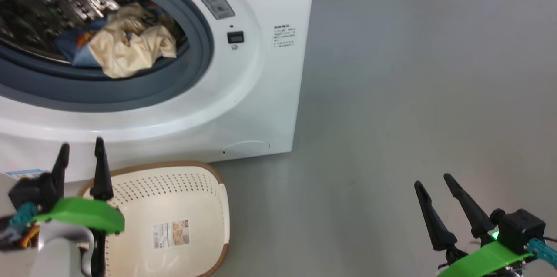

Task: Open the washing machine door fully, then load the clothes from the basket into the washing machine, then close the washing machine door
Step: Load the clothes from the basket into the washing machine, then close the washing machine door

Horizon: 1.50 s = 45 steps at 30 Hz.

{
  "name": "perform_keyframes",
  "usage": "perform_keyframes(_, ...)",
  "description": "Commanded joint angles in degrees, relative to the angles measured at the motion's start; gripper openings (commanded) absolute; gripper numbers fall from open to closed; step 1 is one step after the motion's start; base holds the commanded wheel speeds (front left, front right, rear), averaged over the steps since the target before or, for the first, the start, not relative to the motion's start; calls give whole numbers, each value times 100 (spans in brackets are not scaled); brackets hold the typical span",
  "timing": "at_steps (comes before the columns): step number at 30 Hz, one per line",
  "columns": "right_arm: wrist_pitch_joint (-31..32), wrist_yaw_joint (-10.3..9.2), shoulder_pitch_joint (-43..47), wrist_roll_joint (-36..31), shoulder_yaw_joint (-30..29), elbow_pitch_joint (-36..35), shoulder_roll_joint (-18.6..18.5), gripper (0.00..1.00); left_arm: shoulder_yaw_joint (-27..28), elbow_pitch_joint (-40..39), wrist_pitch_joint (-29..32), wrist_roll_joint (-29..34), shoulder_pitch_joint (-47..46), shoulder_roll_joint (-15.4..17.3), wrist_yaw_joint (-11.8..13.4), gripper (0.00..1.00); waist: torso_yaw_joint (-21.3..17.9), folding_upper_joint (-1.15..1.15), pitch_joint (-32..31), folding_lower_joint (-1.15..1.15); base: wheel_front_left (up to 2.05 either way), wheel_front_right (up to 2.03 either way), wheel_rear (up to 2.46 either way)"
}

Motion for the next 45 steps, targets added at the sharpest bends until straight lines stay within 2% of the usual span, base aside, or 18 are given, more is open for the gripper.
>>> perform_keyframes(1,-28,9,138,51,63,-100,-123,100,159,-219,-29,-20,204,200,-17,100,148,0,-313,0,0,0,0)
perform_keyframes(17,-28,9,808,93,-151,-121,-258,100,347,-1087,-29,44,1762,79,-17,100,286,0,-1056,0,0,0,0)
perform_keyframes(26,-28,9,1015,105,-218,-143,-258,100,469,-1510,-29,9,2410,33,-17,100,298,0,-1210,0,0,0,0)
perform_keyframes(45,-28,9,1018,79,-271,-167,-221,100,494,-1690,-29,76,2444,-1,-18,100,369,0,-1175,0,-7,7,0)
